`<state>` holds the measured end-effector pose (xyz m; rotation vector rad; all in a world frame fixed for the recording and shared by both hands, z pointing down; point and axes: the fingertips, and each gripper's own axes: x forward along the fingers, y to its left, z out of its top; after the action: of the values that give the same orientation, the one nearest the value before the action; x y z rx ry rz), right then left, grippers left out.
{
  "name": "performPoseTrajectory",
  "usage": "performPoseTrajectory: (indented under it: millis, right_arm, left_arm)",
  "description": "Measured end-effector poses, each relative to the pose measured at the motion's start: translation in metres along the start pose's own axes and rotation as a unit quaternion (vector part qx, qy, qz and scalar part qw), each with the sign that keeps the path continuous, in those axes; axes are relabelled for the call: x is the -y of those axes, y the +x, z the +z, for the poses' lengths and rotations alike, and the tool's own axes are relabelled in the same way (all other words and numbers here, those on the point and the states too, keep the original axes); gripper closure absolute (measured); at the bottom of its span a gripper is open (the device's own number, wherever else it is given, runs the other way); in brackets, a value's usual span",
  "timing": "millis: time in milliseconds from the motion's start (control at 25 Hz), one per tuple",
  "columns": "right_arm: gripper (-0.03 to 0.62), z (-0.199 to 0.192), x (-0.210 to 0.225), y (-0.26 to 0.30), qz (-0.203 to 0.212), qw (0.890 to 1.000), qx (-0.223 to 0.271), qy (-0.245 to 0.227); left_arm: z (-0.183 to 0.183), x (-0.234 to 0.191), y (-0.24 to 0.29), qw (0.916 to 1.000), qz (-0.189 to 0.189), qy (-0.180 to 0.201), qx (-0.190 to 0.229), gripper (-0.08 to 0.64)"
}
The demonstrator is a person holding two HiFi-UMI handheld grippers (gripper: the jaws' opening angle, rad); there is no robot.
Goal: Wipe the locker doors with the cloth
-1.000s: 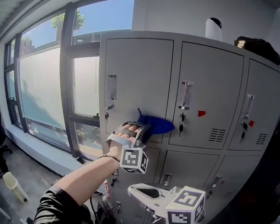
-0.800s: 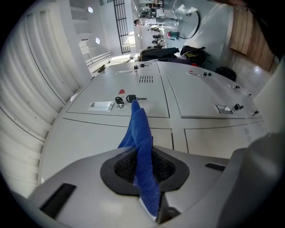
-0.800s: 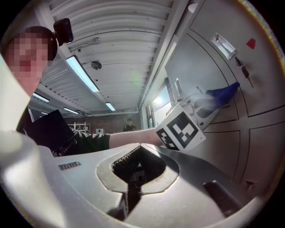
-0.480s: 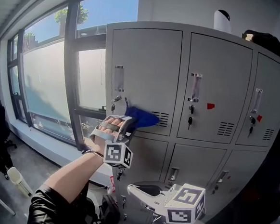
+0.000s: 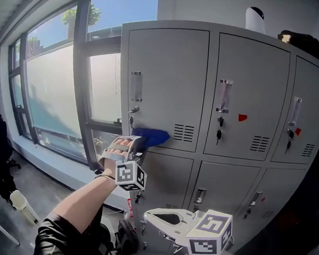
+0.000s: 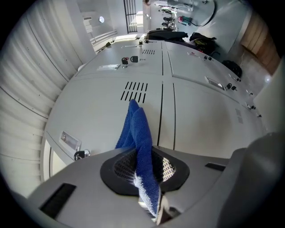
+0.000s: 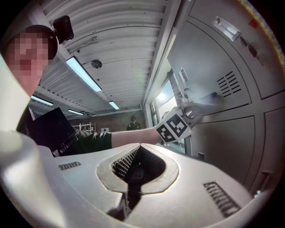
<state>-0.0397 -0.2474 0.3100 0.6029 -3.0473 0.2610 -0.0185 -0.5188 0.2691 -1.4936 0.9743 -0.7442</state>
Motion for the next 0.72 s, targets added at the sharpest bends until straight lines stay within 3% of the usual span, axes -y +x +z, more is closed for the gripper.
performPoseTrajectory:
  millis: [440, 720]
  right_arm:
    - [0.586, -0.008, 0.02, -0.03, -0.026, 1.0, 0.006, 0.017]
    - [0.586, -0.011, 0.029, -0.061, -0.039, 0.999, 0.01, 0.023]
  left_arm:
    - [0.105, 0.031, 0.014, 0.9964, -0.013, 0.01, 0.083, 0.5]
    - [0.146, 0.039, 0.019, 0.9944, -0.012, 0.008, 0.104, 0.5]
